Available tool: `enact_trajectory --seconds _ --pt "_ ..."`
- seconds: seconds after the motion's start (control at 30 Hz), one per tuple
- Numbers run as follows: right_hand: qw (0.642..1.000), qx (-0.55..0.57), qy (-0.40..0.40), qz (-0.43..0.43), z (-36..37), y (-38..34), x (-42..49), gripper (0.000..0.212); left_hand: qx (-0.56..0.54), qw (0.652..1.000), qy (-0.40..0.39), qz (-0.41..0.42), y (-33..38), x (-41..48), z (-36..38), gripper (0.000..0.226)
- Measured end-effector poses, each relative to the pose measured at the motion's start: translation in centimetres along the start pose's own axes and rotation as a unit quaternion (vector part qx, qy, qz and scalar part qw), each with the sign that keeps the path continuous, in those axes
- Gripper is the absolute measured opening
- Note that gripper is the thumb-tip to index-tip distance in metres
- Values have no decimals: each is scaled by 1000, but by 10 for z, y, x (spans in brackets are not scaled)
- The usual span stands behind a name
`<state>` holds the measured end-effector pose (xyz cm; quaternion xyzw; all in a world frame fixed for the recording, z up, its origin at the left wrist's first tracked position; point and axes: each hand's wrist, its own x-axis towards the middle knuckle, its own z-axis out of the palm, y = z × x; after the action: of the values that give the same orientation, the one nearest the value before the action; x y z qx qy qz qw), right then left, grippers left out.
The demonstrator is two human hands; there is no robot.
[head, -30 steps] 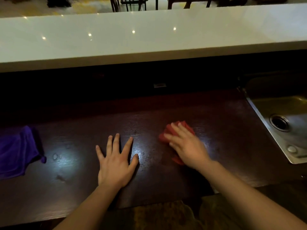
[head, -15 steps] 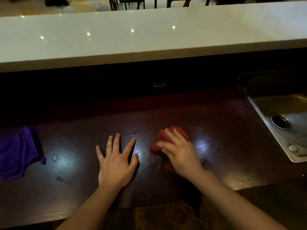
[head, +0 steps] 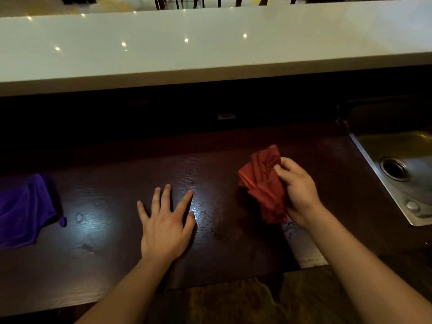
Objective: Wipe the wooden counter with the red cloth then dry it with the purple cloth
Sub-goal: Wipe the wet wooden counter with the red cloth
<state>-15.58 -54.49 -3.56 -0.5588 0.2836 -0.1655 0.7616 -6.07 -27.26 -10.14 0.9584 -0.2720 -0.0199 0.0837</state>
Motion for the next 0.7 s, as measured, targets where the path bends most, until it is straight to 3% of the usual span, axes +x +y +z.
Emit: enact_trajectory --seconds 0.07,0.17,0.23,0.3,0.37,0.4,0.47,0.6,0.7 --pt "995 26 -41 83 -9 -5 -6 17 -1 1000 1 1 1 0 0 55" --pt "968 -246 -1 54 -27 1 -3 19 -2 1000 3 1 1 0 -1 55" --pt "893 -441 90 -15 -45 6 1 21 -4 1000 4 1 1 -1 -1 54" --pt "824 -535 120 -146 -53 8 -4 34 0 1000 3 1 2 0 -1 54" --pt "779 -593 -7 -203 -41 17 -9 47 1 1000 1 0 3 0 -1 55" --pt "737 -647 -69 -183 -29 23 -13 54 2 1000 0 0 3 0 -2 55" --pt "656 -735 -107 -135 -13 40 -25 64 5 1000 0 1 2 0 -2 55" --pt "633 -733 -144 -205 -7 71 -76 69 5 1000 -3 -2 3 0 -1 55" --pt "616 -715 -198 -267 15 88 -82 59 6 1000 -5 -1 5 0 -2 56"
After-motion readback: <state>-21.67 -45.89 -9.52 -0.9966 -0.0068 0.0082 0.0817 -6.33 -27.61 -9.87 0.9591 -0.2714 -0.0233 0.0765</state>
